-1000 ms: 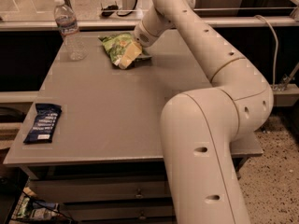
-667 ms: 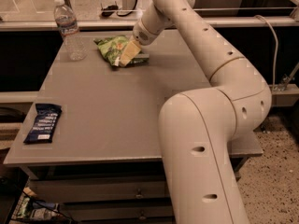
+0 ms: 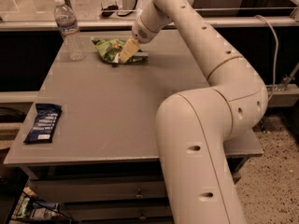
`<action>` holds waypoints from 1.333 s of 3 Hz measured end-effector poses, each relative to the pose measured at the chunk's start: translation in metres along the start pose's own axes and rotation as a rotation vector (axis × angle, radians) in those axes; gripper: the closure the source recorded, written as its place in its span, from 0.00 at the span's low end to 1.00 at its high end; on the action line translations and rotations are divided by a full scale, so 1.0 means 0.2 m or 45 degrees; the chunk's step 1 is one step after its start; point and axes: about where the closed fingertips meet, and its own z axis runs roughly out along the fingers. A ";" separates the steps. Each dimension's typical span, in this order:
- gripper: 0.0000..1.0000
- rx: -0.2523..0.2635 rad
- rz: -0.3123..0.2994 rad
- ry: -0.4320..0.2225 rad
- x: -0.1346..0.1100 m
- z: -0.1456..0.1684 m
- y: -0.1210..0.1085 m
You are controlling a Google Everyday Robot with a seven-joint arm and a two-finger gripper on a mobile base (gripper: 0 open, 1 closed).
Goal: Move green jalapeno chip bag near rxbar blueberry
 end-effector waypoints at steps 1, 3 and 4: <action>1.00 0.000 0.000 0.000 0.00 0.00 0.00; 1.00 0.099 -0.092 0.007 0.00 -0.47 0.15; 1.00 0.131 -0.136 0.008 0.01 -0.65 0.28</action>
Offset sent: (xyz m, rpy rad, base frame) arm -0.0884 -0.0553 0.0862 -0.0579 -0.1262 0.0251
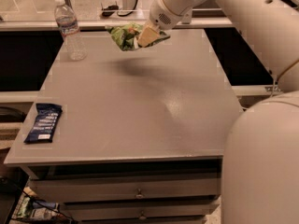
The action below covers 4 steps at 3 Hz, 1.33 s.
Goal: Move green jalapeno chip bag near rxbar blueberry
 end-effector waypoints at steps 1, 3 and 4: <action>1.00 0.005 -0.052 0.001 -0.03 -0.11 0.10; 1.00 -0.075 -0.186 0.015 -0.10 -0.24 0.45; 1.00 -0.213 -0.274 0.036 -0.14 -0.18 0.71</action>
Offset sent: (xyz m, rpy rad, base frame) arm -0.1074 0.0144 0.0352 -0.0736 -0.0478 0.1491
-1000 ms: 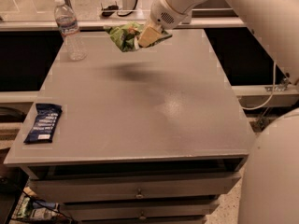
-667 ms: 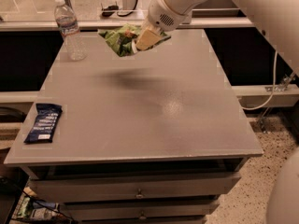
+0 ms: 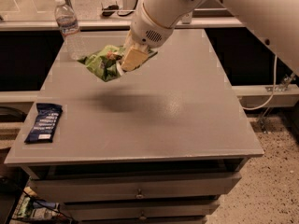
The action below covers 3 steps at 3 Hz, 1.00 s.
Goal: Move green jalapeno chip bag near rxbar blueberry
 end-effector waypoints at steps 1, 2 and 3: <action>1.00 -0.216 -0.133 0.052 -0.10 0.17 0.28; 1.00 -0.333 -0.222 0.098 -0.15 0.24 0.44; 0.83 -0.334 -0.223 0.098 -0.15 0.25 0.44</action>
Offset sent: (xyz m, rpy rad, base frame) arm -0.1083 0.0708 -0.0623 -0.2110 0.1851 0.3748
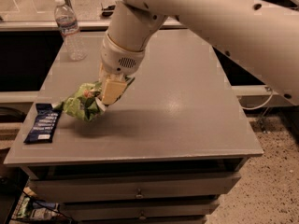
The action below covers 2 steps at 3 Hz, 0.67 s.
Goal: Move green jalapeno chip bag near rxbar blueberry
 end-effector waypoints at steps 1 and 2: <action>0.59 0.000 -0.003 0.000 -0.01 0.00 0.00; 0.36 0.000 -0.006 0.001 -0.01 0.00 0.01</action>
Offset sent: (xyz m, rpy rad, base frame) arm -0.0008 0.0010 0.0001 -0.0003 -0.0010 0.0022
